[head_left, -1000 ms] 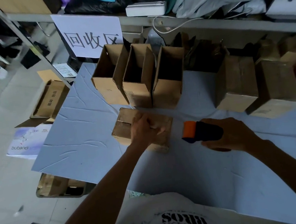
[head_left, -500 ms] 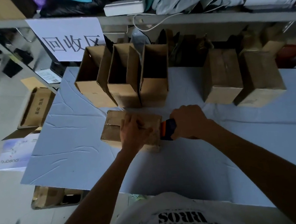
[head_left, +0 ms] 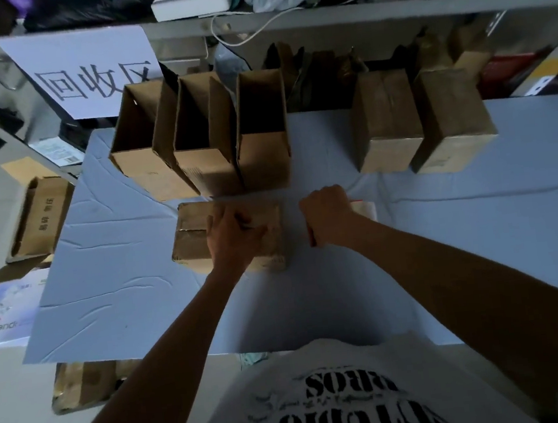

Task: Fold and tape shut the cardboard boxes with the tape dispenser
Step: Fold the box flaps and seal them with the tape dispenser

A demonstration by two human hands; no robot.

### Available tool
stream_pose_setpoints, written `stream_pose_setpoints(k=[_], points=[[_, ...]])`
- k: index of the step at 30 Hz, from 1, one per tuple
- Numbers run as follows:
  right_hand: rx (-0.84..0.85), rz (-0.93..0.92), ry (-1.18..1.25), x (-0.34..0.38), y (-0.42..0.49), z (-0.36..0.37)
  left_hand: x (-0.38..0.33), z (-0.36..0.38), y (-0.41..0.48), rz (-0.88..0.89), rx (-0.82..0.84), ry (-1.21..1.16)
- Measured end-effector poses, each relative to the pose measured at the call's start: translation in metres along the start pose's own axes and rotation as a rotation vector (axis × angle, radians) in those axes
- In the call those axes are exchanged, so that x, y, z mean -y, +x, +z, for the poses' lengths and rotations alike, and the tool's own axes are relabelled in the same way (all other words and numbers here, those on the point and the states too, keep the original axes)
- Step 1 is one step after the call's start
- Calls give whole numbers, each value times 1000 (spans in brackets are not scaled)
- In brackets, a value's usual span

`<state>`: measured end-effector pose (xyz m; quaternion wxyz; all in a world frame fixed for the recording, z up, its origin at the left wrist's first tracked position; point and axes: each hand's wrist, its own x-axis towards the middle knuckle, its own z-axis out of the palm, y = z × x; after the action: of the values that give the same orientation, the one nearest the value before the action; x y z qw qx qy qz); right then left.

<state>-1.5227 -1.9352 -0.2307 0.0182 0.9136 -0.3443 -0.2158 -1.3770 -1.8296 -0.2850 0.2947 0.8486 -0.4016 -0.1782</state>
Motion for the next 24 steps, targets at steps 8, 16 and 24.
stream_pose_setpoints(k=[8,16,24], points=[[-151,144,160,-29,-19,69,-5,-4,-1,-40,6,28],[-199,175,483,-17,-19,108,-4,-4,-5,-7,10,36],[-384,194,825,3,-21,122,2,-13,-5,80,114,101]])
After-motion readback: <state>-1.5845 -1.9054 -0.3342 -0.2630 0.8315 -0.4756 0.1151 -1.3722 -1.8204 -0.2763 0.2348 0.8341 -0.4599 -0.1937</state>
